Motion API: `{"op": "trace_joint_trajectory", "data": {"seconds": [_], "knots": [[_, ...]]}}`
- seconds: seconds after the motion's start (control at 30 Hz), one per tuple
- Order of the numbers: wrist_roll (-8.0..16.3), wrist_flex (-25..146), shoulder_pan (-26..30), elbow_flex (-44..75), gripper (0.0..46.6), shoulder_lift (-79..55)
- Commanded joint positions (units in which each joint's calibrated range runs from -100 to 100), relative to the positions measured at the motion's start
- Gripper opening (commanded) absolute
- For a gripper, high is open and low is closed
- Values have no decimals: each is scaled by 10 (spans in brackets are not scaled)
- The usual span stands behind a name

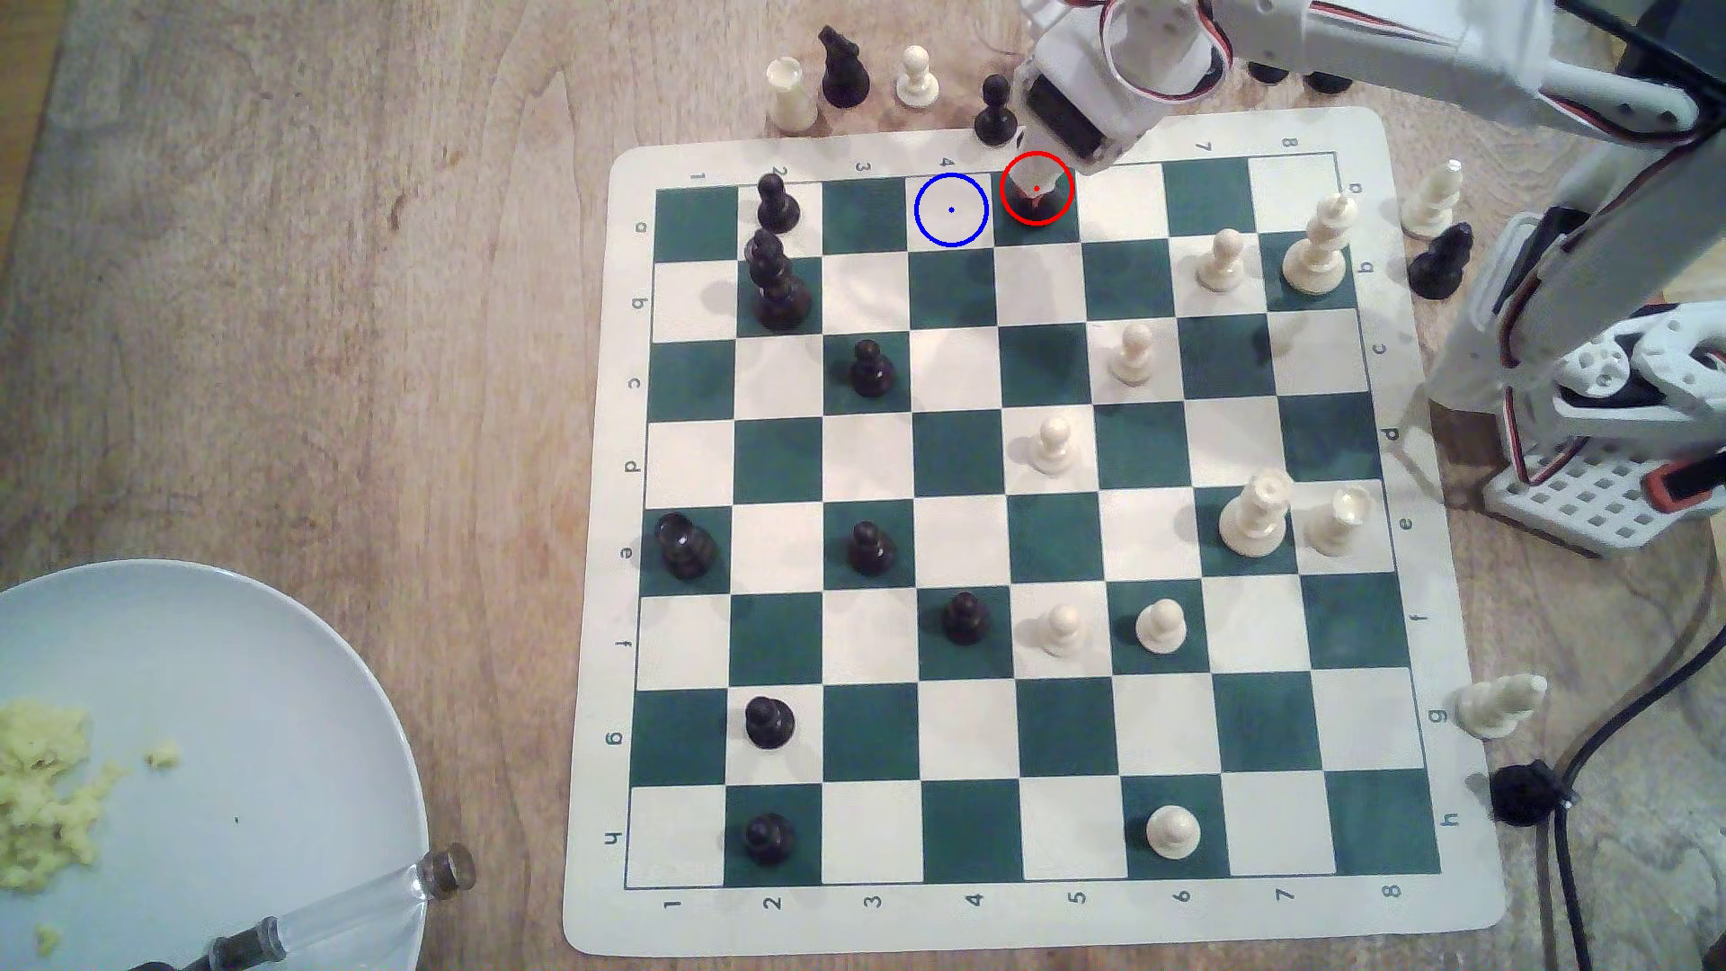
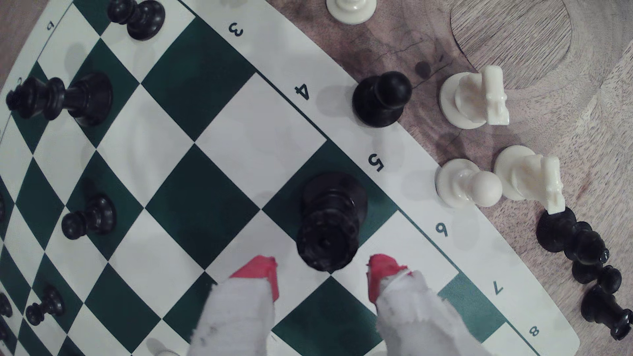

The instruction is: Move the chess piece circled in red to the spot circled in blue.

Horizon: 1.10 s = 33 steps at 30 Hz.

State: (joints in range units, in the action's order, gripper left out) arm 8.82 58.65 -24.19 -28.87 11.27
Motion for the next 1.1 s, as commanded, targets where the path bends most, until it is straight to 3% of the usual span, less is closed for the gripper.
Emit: {"op": "trace_joint_trajectory", "data": {"seconds": [0.0,1.07], "knots": [[-3,-30,4,0,146,-3],[-2,-66,-3,30,137,12]]}}
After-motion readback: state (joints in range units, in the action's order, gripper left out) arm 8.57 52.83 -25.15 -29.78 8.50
